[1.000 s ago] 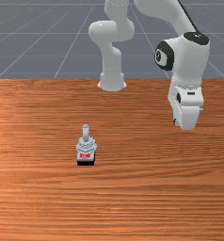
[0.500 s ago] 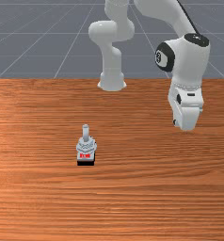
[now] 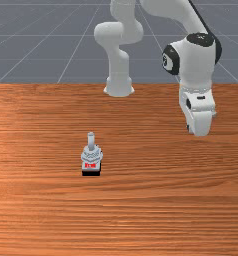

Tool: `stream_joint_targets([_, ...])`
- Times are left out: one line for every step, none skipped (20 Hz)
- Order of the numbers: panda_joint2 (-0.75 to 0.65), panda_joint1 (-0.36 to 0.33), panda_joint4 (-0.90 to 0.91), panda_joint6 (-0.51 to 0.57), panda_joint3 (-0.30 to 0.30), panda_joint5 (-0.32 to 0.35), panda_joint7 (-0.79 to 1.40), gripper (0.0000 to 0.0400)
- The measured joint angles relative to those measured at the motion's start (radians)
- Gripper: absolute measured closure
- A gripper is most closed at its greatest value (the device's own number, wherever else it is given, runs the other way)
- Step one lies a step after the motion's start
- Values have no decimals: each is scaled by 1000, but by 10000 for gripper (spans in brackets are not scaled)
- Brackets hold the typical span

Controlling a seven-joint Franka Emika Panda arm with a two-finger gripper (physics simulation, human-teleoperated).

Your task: Turn on the trigger

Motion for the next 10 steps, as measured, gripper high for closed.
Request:
stream_joint_targets([-5, -5, -2, -1, 5, 11, -9, 400])
stream_joint_targets([-9, -12, -4, -1, 10, 23, -19, 400])
stream_joint_targets([-4, 33, 23, -43, -34, -91, 17, 400])
stream_joint_targets([-13, 7, 0, -9, -10, -17, 12, 400])
stream_joint_targets([-5, 30, 19, -37, -32, -87, 9, 400])
stream_joint_targets([-21, 19, -10, -27, -18, -91, -56, 400])
stream_joint_targets([-41, 18, -44, -14, -15, -91, -64, 400])
stream_joint_targets([-62, 26, -77, -1, -20, -87, -22, 400])
stream_joint_targets([-100, 23, -138, 22, -12, -85, -49, 400])
stream_joint_targets([-139, 24, -200, 44, -6, -82, -60, 400])
